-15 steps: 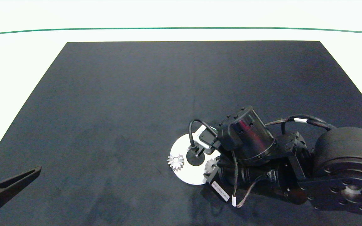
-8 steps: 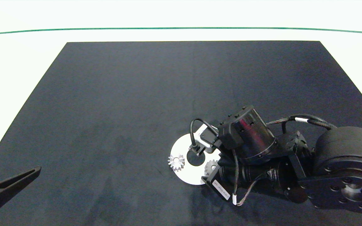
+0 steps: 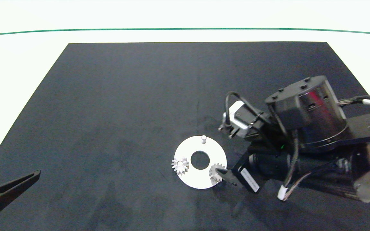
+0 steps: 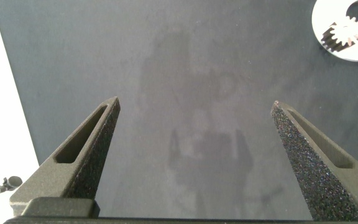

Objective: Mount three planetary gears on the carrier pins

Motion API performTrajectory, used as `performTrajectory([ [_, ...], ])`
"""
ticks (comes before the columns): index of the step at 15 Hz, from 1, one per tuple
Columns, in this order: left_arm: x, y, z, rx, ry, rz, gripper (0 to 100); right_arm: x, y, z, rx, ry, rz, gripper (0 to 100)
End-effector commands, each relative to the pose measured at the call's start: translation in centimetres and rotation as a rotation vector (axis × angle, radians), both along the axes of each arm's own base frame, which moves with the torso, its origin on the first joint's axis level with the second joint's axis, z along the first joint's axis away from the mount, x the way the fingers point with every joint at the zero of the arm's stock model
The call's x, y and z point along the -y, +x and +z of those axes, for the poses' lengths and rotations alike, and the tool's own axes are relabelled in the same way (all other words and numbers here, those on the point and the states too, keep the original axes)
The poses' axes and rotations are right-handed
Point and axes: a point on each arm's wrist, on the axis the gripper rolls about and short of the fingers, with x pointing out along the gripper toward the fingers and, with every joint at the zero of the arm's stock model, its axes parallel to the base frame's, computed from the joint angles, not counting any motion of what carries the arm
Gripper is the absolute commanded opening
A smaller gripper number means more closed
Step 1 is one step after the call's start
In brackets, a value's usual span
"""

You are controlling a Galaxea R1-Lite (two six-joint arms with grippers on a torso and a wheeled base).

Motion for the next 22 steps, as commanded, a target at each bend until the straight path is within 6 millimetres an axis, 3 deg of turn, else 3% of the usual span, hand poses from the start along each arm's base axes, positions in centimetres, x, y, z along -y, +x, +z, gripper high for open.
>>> performTrajectory([
  [1, -0.1, -0.1, -0.2, -0.004, 0.005, 0.002, 100, 8.6, -1.0, 2.8, 0.076, 0.059, -0.221, 100],
  [4, -0.1, -0.1, -0.2, -0.006, 0.004, 0.004, 100, 12.5, -1.5, 0.9, 0.025, 0.038, -0.328, 100],
  [7, 0.0, 0.0, -0.3, -0.007, 0.004, 0.004, 100, 13.7, -1.1, -0.4, -0.044, 0.058, -0.338, 100],
  [22, -0.1, -0.1, -0.3, -0.006, 0.003, 0.007, 100, 11.2, 4.3, -3.1, -0.123, 0.079, -0.253, 100],
])
